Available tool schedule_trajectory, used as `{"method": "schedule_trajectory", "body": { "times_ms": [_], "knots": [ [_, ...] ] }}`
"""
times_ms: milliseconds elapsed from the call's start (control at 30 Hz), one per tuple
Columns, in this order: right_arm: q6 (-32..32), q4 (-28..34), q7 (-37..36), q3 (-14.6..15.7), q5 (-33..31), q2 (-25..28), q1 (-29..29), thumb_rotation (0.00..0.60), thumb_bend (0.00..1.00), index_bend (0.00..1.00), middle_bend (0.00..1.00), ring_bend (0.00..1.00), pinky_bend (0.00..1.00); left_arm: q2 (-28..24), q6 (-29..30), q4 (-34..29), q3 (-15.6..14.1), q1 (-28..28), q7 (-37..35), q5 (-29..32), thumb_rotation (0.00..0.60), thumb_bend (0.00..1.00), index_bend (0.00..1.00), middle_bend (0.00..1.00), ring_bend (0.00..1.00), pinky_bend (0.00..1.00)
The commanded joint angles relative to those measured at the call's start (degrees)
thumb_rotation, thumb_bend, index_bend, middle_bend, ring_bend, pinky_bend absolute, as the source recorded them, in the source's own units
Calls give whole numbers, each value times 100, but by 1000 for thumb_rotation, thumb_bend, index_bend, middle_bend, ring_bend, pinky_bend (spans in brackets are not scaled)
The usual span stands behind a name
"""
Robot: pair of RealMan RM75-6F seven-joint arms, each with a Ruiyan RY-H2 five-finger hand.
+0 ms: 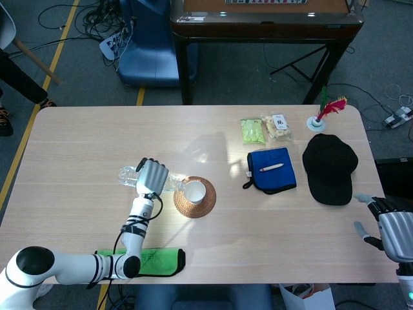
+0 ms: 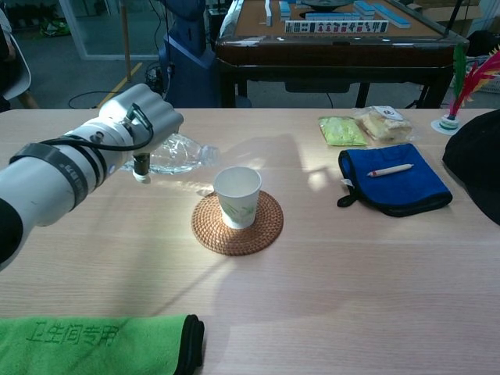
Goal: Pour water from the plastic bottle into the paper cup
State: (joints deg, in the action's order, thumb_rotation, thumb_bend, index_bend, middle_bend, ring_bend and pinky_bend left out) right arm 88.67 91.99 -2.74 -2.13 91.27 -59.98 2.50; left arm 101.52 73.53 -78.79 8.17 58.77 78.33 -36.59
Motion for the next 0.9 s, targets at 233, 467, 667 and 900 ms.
{"method": "schedule_trajectory", "body": {
  "times_ms": [233,467,667,900],
  "knots": [
    [7,11,-2,2,0,10,-4,600,315,279,346,335,460,46,8,67,-19,0,216,39,600,65,701,778,502,572],
    [9,14,-10,4,4,19,-6,600,315,279,346,335,460,109,86,99,-15,10,402,46,600,66,702,779,502,574],
    [29,14,-22,5,11,25,-14,600,315,279,346,335,460,172,101,181,-57,9,506,-16,600,66,702,780,502,576],
    [31,12,-28,6,19,28,-13,600,315,279,346,335,460,259,184,185,42,49,713,55,600,66,703,780,503,576]
  ]
}}
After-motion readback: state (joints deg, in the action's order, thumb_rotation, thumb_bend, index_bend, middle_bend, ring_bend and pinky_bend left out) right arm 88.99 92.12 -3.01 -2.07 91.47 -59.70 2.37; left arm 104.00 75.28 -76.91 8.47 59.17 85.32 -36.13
